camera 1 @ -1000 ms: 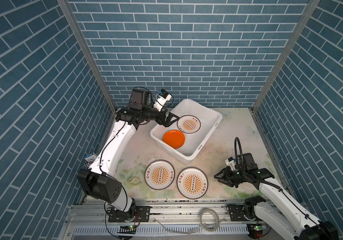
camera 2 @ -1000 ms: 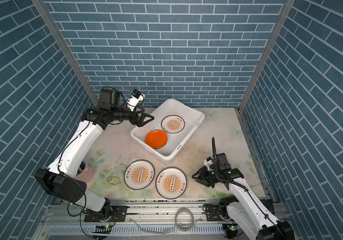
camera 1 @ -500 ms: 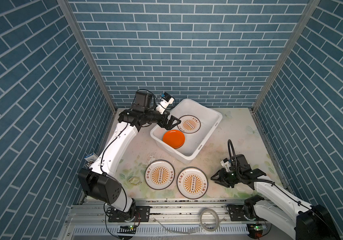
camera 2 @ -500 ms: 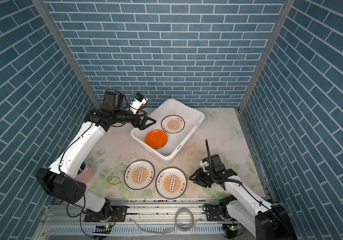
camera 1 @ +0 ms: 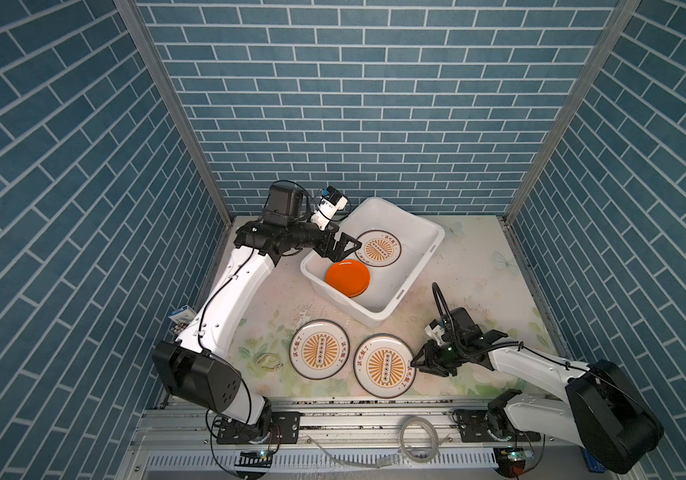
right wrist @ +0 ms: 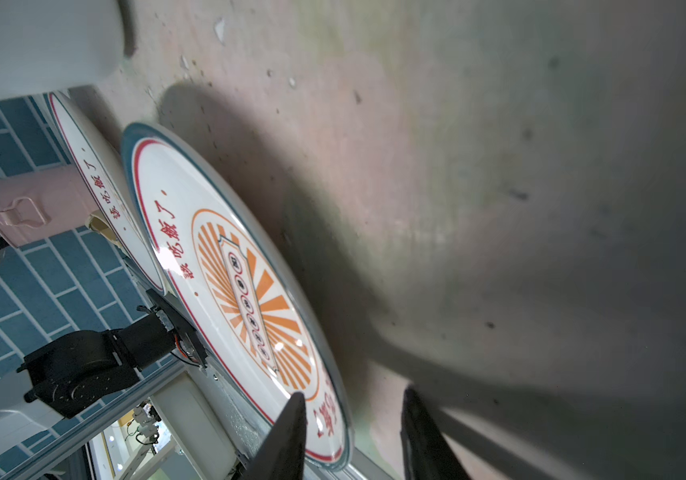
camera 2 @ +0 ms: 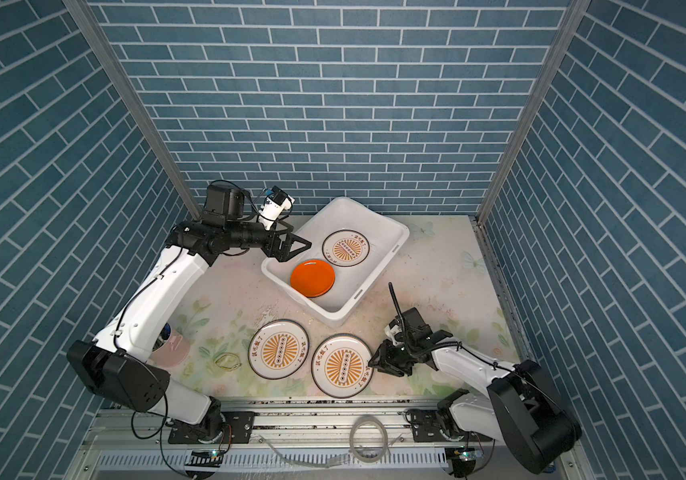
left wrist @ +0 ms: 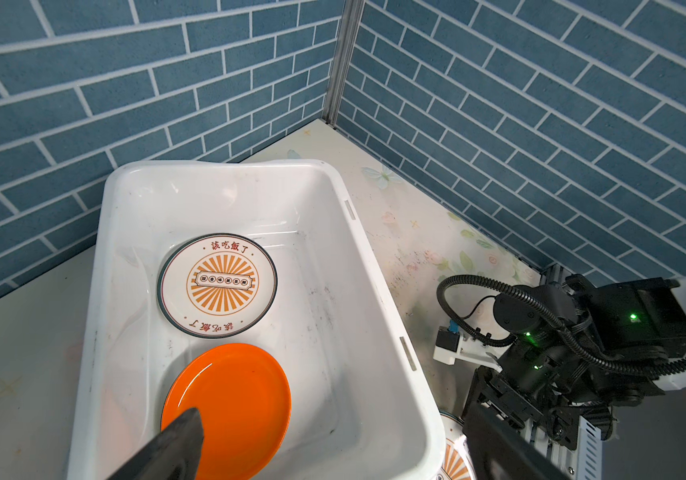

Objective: Place the plates into the plastic bin on the countertop
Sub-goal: 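Lower the open right gripper onto the rim of the nearer sunburst plate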

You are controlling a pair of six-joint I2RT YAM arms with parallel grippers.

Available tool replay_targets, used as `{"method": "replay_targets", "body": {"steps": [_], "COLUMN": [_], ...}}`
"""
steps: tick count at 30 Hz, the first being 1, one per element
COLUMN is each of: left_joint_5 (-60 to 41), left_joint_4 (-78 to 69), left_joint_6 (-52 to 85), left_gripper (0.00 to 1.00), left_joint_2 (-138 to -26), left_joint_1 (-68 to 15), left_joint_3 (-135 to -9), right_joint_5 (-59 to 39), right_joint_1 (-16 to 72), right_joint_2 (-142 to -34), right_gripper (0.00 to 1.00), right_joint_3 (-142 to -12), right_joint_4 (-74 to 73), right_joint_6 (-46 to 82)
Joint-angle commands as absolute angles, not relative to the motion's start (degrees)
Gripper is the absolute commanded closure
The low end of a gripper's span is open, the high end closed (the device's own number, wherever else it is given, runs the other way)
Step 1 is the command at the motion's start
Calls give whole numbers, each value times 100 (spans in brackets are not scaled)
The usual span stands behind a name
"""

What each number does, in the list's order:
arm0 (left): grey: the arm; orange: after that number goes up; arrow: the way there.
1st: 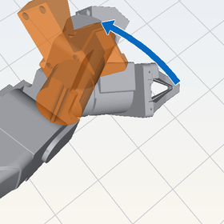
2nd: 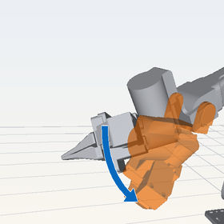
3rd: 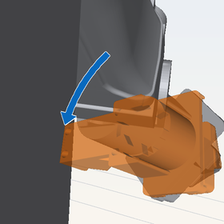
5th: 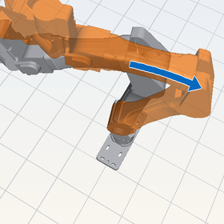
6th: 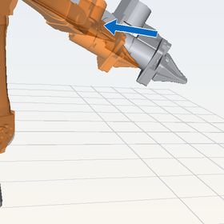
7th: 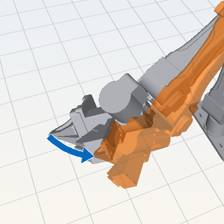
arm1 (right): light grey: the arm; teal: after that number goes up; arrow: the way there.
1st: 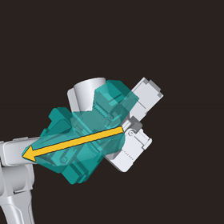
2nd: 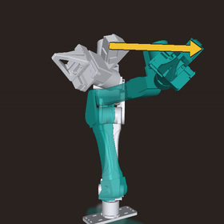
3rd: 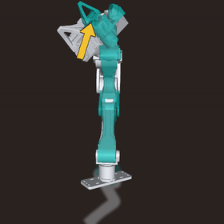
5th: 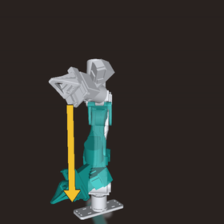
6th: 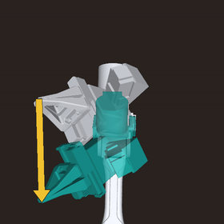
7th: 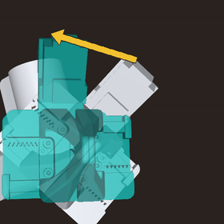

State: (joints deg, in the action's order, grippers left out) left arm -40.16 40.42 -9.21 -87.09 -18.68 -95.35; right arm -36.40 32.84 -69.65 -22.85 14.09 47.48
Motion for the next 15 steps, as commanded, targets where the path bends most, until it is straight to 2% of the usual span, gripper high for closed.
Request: {"method": "replay_targets", "body": {"steps": [1, 12, 15], "left_joint_5": [-4030, -4017, -4017], "left_joint_4": [4074, 4050, 4044], "left_joint_6": [-888, -888, -884], "left_gripper": [1, 0, 1], "left_joint_2": [-8554, -8524, -8502], "left_joint_1": [-1898, -1898, -1893], "left_joint_3": [-9445, -9365, -9354], "right_joint_5": [-3502, -3322, -3347], "right_joint_1": [3384, 3434, 3437], "right_joint_2": [-7133, -7557, -7754], "right_gripper": [61, 67, 71], "right_joint_3": [-2458, -2452, -2409], "right_joint_4": [1215, 958, 769], "right_joint_6": [4557, 4526, 4540]}}
